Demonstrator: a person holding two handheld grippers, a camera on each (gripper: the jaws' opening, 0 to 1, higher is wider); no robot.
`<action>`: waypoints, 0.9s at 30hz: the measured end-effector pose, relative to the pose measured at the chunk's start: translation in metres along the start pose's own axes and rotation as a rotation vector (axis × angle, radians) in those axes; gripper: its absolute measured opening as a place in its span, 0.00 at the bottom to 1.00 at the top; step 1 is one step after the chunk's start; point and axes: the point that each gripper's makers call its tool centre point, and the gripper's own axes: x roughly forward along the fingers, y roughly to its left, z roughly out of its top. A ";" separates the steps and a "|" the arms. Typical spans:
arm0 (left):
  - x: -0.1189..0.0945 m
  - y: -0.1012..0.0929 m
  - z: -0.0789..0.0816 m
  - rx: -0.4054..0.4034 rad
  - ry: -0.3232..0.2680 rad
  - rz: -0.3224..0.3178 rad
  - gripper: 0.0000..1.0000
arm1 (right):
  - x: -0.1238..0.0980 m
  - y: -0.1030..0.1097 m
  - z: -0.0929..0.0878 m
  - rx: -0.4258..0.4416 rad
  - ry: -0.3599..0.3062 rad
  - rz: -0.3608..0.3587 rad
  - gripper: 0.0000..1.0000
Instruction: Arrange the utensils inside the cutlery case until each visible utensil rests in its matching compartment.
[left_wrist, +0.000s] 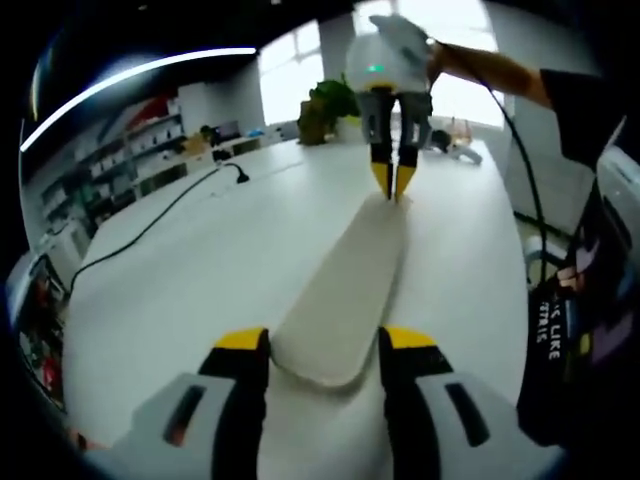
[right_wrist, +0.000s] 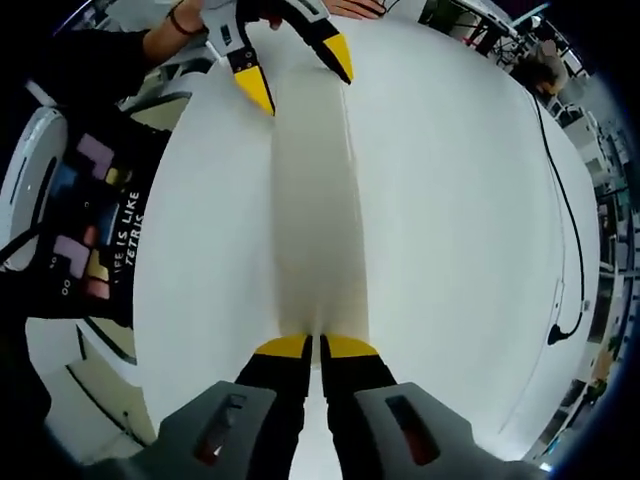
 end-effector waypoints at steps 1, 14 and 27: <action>0.000 0.000 0.000 0.000 0.000 0.000 0.47 | 0.000 0.000 0.001 0.001 -0.006 -0.001 0.03; 0.000 -0.001 0.001 0.000 -0.008 -0.002 0.47 | -0.020 0.000 0.003 0.016 -0.130 0.000 0.39; 0.000 0.000 0.002 0.002 -0.017 -0.019 0.46 | 0.012 -0.001 -0.005 0.007 -0.122 0.011 0.44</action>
